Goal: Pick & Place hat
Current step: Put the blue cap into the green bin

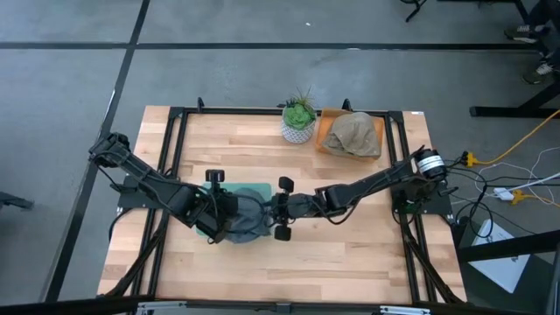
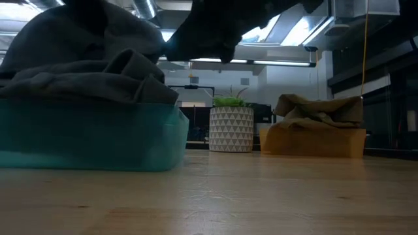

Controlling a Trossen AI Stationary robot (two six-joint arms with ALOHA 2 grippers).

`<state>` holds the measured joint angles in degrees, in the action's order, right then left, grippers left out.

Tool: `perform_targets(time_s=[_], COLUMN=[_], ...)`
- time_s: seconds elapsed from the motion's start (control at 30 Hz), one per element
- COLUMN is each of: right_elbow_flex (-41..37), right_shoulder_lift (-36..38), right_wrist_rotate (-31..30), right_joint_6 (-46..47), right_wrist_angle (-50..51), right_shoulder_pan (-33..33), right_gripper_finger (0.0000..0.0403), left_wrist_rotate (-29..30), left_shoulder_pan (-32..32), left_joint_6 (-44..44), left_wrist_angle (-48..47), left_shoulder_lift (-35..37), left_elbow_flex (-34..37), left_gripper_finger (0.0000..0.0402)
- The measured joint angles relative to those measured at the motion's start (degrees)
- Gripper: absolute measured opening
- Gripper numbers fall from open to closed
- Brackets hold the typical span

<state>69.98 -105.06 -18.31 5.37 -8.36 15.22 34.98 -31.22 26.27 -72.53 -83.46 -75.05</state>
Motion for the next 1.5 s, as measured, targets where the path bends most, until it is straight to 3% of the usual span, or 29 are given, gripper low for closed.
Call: perform_targets(time_s=[0.2, 0.37, 0.47, 1.0, 1.17, 1.4, 1.5], right_elbow_flex=[0.0, 0.0, 0.0, 0.0, 0.0, 0.0, 0.0], right_shoulder_lift=[1.9, 0.8, -0.6, -8.8, -9.7, -9.7, -9.7], right_wrist_rotate=[-0.3, -7.1, -10.5, -9.8, -10.4, -11.0, -13.4], right_joint_6=[0.3, -2.7, -5.1, -7.8, -8.4, -11.7, -13.8], right_wrist_angle=[7.1, 9.3, 7.4, -7.6, -11.1, -11.9, -11.7], right_shoulder_pan=[0.0, 0.0, -0.1, -0.5, -1.4, -1.9, -2.1], right_gripper_finger=[0.0177, 0.0219, 0.0226, 0.0227, 0.0192, 0.0037, 0.0018], left_wrist_rotate=[5.1, 6.1, 6.1, 5.8, 5.5, 4.4, 4.1], left_shoulder_pan=[0.0, 0.0, 0.0, 0.0, 0.0, 0.0, -0.2], left_joint_6=[1.5, 1.6, 1.8, 3.2, 3.2, 1.6, -1.5], left_wrist_angle=[-0.2, 0.1, 0.7, 1.0, 1.5, 1.9, 1.9], left_shoulder_lift=[0.0, 0.0, 0.0, 0.0, 0.0, 0.0, 0.0], left_elbow_flex=[0.0, 0.0, 0.0, 0.0, 0.0, 0.0, 0.0], left_gripper_finger=[0.0004, 0.0006, 0.0004, 0.0007, 0.0006, 0.0007, 0.0005])
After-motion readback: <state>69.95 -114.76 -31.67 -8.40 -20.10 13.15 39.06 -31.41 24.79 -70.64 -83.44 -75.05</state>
